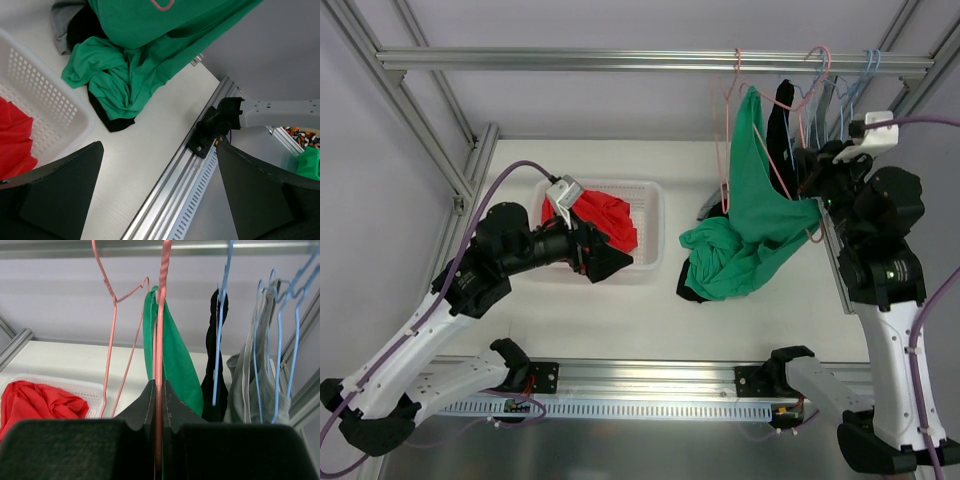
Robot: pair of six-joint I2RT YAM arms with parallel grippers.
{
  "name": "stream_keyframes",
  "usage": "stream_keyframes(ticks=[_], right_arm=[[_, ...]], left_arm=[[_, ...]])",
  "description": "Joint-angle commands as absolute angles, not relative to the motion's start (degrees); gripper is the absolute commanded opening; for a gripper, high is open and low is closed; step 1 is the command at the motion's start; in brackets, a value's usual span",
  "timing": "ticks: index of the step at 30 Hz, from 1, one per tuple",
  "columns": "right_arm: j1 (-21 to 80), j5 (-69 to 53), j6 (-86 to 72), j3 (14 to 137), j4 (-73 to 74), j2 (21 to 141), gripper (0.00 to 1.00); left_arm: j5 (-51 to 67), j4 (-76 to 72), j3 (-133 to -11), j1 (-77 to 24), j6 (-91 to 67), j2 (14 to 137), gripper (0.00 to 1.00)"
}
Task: Remove the tank top from the hanger
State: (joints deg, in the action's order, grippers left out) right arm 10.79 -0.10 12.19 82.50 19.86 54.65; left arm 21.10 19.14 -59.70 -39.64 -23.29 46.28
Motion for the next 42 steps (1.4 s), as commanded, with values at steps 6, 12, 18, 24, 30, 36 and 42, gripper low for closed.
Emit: stream_keyframes(ticks=[6,12,18,24,30,36,42], right_arm=[[10.8,1.7,8.2,75.4,26.3,34.5,0.00],[10.8,3.4,6.0,84.8,48.6,26.9,0.00],[10.8,-1.0,7.6,102.0,65.4,27.2,0.00],[10.8,-9.1,7.9,113.3,70.4,29.6,0.00],[11.2,-12.5,7.6,114.6,69.7,30.9,0.00],[11.2,-12.0,7.5,114.3,68.2,31.5,0.00],[11.2,-11.2,7.5,111.5,66.7,31.2,0.00]], left_arm=[[18.0,12.0,-76.8,-50.9,-16.7,57.5,0.99],[12.1,12.0,-92.6,-57.7,-10.6,69.3,0.99],[13.3,12.0,-110.9,-61.3,-7.0,84.6,0.99],[21.4,12.0,-122.9,-62.8,-6.2,96.4,0.92],[26.9,11.9,-123.9,-64.4,-4.7,100.5,0.77],[23.8,11.9,-119.7,-64.9,-4.0,99.1,0.12],[20.2,12.0,-115.4,-64.9,-4.0,96.2,0.00]])
